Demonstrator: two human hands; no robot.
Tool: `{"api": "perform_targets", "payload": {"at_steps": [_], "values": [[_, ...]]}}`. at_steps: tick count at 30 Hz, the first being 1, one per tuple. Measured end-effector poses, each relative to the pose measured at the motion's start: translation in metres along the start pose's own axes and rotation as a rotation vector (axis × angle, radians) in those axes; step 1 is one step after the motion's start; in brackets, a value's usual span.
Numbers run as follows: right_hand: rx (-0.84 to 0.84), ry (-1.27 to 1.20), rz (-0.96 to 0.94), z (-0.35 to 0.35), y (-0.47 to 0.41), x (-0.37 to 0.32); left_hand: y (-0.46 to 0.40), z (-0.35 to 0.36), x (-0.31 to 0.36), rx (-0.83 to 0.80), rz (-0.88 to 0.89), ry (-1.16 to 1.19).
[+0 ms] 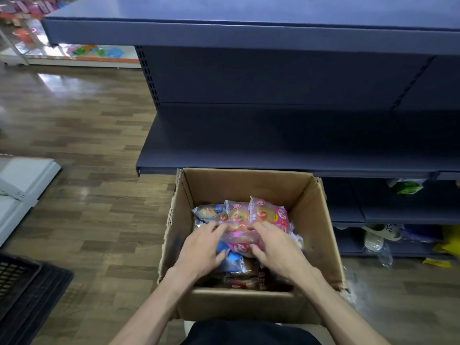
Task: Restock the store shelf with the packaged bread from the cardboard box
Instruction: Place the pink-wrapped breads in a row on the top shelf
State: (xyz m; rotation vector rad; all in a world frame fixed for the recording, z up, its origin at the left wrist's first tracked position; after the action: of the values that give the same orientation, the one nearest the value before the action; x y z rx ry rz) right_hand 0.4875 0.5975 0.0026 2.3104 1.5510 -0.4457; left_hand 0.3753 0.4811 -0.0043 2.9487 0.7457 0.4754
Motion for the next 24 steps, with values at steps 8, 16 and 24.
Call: {"api": "perform_targets", "payload": {"at_steps": [8, 16, 24], "values": [[-0.157, 0.220, 0.063, 0.010, -0.037, -0.005, 0.009, 0.005, -0.014, -0.037, -0.117, 0.031], [0.214, -0.382, 0.420, -0.040, -0.018, 0.062, 0.011, 0.005, -0.022, -0.055, -0.173, 0.103], [0.271, -0.919, 0.557, -0.019, 0.006, 0.071, -0.001, -0.004, 0.001, 0.013, -0.115, 0.134]]}}
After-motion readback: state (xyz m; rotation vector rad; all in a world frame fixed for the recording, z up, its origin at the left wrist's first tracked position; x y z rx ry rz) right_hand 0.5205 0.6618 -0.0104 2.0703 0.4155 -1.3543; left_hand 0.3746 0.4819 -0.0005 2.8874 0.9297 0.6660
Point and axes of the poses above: each hand's wrist, its own y-axis away from the middle knuckle, its own z-axis out of the palm, x = y × z, the point moved 8 cm from there along -y, towards the middle knuckle, and after that the axes turned 4 degrees about -z, right-handed, at the moved point
